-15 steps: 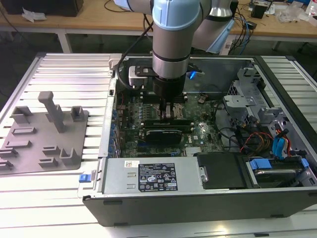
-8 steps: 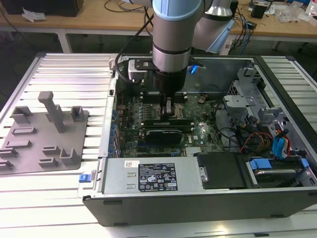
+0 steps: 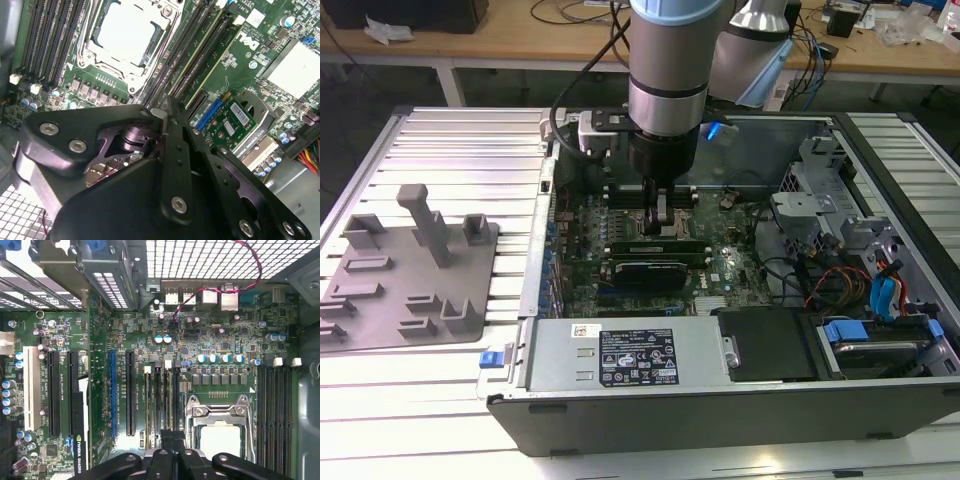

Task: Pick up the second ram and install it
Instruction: 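Insert the second ram into the second slot, then press down the second ram until it locks into place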

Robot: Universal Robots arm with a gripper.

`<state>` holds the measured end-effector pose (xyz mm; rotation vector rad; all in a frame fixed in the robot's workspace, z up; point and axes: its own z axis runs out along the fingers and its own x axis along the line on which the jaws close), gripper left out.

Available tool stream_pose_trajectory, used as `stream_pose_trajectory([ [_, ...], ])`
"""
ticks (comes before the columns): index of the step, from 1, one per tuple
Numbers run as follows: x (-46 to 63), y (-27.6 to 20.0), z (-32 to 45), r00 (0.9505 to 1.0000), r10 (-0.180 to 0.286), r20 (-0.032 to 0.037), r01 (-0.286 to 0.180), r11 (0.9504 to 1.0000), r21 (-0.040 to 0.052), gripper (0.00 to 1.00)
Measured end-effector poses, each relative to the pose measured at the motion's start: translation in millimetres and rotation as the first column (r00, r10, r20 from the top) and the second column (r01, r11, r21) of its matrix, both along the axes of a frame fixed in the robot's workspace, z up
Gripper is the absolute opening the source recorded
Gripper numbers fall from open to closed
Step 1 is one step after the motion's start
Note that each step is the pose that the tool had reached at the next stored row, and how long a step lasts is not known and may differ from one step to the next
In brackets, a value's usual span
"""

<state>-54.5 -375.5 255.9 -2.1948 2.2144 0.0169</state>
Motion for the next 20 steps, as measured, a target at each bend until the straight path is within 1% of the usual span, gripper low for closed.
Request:
stream_pose_trajectory([
  [2,0.1,0.0,0.1,1.0000,0.000,0.0000,0.000,1.0000,0.0000,0.08],
  [7,17.2,-0.1,0.1,1.0000,0.000,0.0000,0.000,1.0000,0.0000,0.08],
  [20,17.9,0.0,0.1,1.0000,0.000,0.0000,0.000,1.0000,0.0000,0.08],
])
